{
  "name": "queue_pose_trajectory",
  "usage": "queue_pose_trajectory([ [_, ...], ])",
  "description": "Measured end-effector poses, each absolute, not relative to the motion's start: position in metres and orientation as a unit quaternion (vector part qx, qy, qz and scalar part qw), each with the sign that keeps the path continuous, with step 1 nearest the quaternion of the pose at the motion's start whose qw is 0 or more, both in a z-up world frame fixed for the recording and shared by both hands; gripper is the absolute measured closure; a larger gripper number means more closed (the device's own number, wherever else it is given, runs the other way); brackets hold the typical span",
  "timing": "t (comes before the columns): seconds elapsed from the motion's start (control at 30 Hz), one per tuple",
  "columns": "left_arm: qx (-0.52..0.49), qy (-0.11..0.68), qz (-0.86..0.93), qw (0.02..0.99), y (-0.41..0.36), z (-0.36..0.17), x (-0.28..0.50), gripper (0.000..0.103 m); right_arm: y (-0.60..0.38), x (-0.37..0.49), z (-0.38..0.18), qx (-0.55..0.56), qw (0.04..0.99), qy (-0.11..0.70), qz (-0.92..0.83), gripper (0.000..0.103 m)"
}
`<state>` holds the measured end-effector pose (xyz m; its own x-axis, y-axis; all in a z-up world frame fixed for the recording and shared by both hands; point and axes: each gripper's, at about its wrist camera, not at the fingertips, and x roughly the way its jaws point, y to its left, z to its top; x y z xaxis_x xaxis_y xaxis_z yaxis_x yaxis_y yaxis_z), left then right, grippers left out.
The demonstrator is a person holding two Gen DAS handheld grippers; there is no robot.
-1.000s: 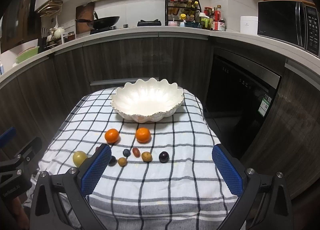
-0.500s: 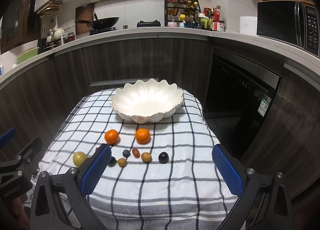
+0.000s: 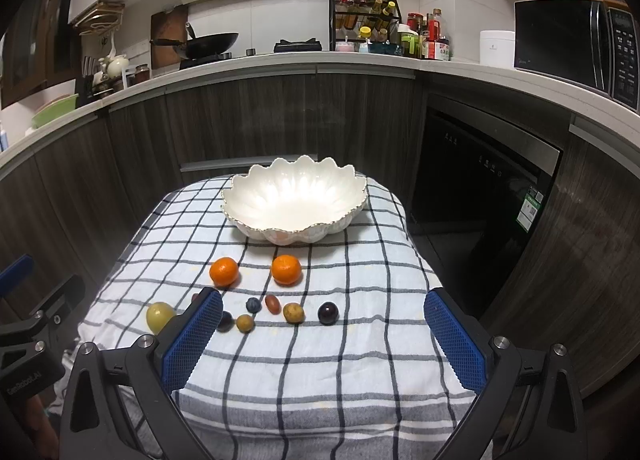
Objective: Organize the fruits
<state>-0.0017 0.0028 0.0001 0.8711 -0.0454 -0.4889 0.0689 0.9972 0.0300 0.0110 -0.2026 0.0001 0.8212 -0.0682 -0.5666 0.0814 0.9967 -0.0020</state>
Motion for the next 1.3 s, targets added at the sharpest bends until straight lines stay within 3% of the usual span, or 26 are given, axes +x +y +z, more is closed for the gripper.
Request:
queue_pose_trajectory([
  [1.3, 0.024, 0.26, -0.033, 0.965, 0.005, -0.009, 0.001, 0.0, -0.203, 0.017, -0.006, 0.012, 0.951, 0.306, -0.039, 0.001],
])
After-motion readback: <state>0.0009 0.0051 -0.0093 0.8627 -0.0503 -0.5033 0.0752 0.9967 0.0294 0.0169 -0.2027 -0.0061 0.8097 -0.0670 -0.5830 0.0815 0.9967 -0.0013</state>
